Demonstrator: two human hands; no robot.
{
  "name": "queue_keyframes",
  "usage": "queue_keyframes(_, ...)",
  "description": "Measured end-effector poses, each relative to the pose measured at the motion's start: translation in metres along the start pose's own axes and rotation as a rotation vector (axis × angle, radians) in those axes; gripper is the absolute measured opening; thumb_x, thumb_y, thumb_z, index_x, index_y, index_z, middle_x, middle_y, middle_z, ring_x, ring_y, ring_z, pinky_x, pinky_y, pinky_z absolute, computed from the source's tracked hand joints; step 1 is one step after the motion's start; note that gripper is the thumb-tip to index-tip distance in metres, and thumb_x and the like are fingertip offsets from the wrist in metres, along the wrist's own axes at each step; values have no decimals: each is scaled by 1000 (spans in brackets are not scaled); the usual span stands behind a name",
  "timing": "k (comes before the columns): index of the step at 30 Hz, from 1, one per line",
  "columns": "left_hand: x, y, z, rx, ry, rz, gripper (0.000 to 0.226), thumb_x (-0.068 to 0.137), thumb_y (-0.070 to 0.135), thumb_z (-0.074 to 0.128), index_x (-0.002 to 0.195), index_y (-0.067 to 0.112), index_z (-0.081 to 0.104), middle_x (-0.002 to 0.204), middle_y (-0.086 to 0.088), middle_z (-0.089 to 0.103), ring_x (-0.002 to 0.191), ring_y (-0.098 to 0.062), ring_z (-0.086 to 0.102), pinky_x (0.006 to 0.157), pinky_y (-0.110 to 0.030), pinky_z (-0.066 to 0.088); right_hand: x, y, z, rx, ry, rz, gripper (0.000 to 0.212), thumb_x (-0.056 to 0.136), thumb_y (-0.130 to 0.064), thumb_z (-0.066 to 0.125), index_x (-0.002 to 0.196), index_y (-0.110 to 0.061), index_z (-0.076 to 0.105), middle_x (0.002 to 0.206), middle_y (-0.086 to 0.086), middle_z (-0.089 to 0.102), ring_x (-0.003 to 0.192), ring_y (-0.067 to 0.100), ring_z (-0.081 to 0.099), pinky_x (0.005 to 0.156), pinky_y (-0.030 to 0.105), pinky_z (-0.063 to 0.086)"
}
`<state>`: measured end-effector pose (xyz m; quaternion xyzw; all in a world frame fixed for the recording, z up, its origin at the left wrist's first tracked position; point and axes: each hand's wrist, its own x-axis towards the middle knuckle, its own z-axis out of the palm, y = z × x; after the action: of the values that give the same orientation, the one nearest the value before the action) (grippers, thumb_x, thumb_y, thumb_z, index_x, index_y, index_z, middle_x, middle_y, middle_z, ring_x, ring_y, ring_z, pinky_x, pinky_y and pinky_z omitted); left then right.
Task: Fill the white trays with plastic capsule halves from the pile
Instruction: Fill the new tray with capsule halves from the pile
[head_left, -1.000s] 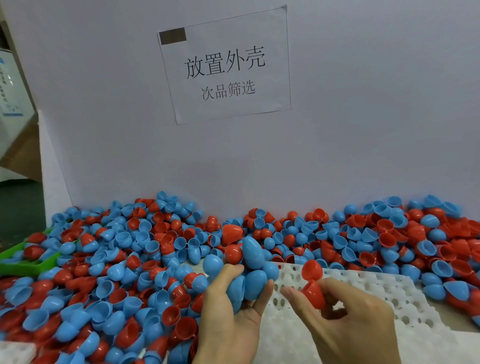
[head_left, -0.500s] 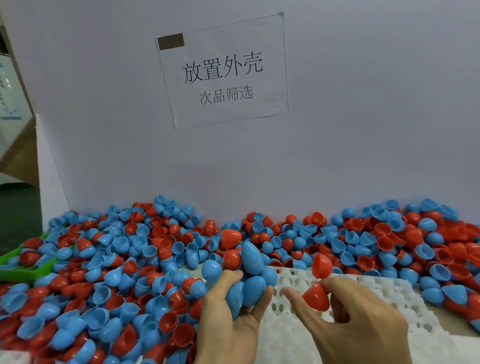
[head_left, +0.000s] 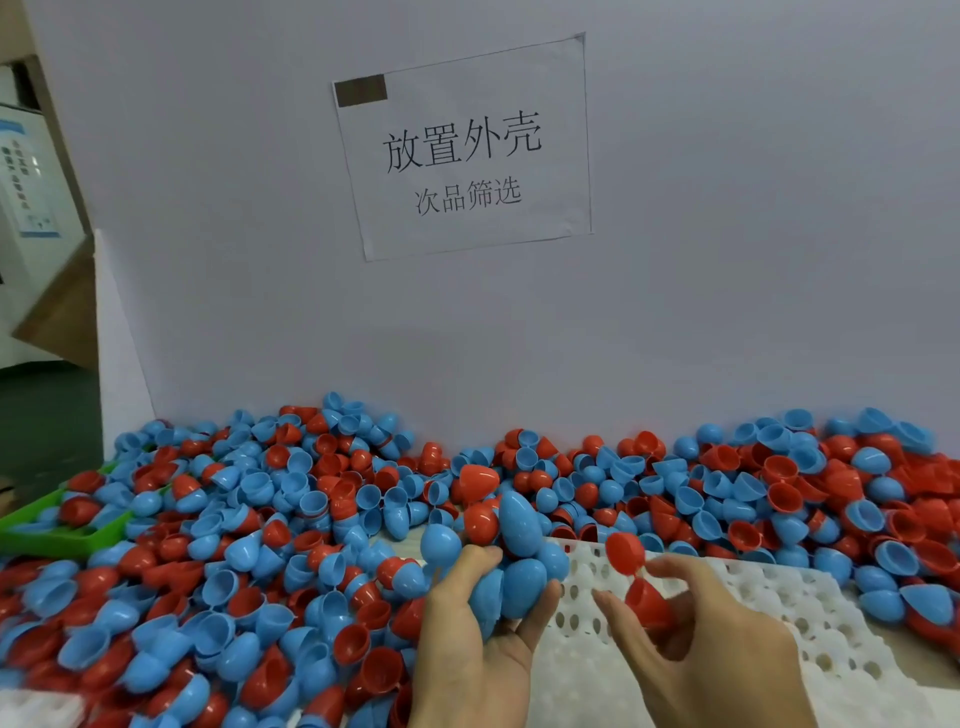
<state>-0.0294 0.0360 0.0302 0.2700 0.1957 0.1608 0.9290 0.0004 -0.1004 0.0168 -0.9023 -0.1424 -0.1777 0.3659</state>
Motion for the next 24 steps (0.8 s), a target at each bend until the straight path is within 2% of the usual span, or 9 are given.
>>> queue_keyframes(5, 3, -1, -3, 31, -33, -14, 21, 83, 4, 67, 103, 4, 74, 89, -21, 76, 65, -28, 73, 47, -33, 57, 8, 13, -18, 102, -211, 75, 18, 80, -49, 69, 81, -36, 56, 59, -11, 63, 51, -1, 62, 53, 7, 48)
queue_keyframes(9, 8, -1, -8, 102, -33, -21, 27, 88, 5, 66, 115, 4, 71, 107, -26, 72, 77, -31, 73, 50, -33, 57, 6, 23, -54, 123, -474, 76, 42, 61, -71, 56, 93, -46, 67, 79, -16, 74, 80, -15, 63, 73, 9, 49)
queue_keyframes(12, 16, -1, -14, 136, -33, -15, 27, 92, 5, 62, 117, 7, 70, 110, -26, 72, 86, -34, 72, 52, -34, 57, 27, 38, -51, 241, -528, 35, 34, 97, -14, 53, 130, -21, 63, 132, -3, 65, 131, 0, 48, 109, 9, 26)
queue_keyframes(13, 18, 0, -16, 146, -32, -15, 27, 92, 5, 62, 118, 8, 70, 111, -25, 72, 89, -35, 71, 52, -34, 57, 41, 32, -45, 363, -574, -173, 36, 101, -7, 39, 128, -11, 64, 136, 0, 61, 139, 3, 40, 102, -6, 14)
queue_keyframes(15, 21, 1, -20, 156, -26, -15, 28, 92, 5, 62, 118, 9, 71, 112, -24, 71, 92, -35, 70, 53, -35, 58, 37, -9, -52, 563, -519, 7, 34, 101, -1, 43, 133, 7, 53, 143, 20, 52, 141, 22, 40, 76, -16, 23)
queue_keyframes(17, 23, 1, -21, 135, -16, -15, 28, 92, 5, 63, 117, 12, 71, 110, -21, 72, 90, -33, 70, 54, -35, 58, 43, -39, -60, 607, -594, -157, 65, 74, -51, 81, 134, -36, 61, 133, -5, 65, 122, 13, 61, 71, -4, 45)
queue_keyframes(19, 23, 0, -20, 109, -3, -20, 26, 91, 6, 65, 114, 16, 72, 101, -16, 75, 86, -31, 71, 56, -36, 59, 49, -80, -67, 471, -674, -172, 116, 39, -73, 86, 138, -70, 27, 128, -39, 55, 112, -6, 62, 84, 12, 54)
queue_keyframes(21, 22, 0, -22, 97, -1, -14, 25, 91, 10, 68, 114, 19, 72, 97, -13, 77, 87, -30, 73, 60, -39, 60, 41, -95, -58, 422, -685, -218, 117, 45, -72, 76, 134, -79, 0, 122, -53, 37, 110, -15, 56, 93, 12, 49)
queue_keyframes(24, 20, 1, -23, 107, -51, -17, 32, 91, 10, 67, 121, 22, 69, 109, -14, 75, 100, -33, 72, 66, -42, 61, 30, -92, -35, 258, -545, -280, 94, 66, -59, 67, 135, -71, 4, 116, -51, 30, 105, -20, 48, 90, 7, 46)
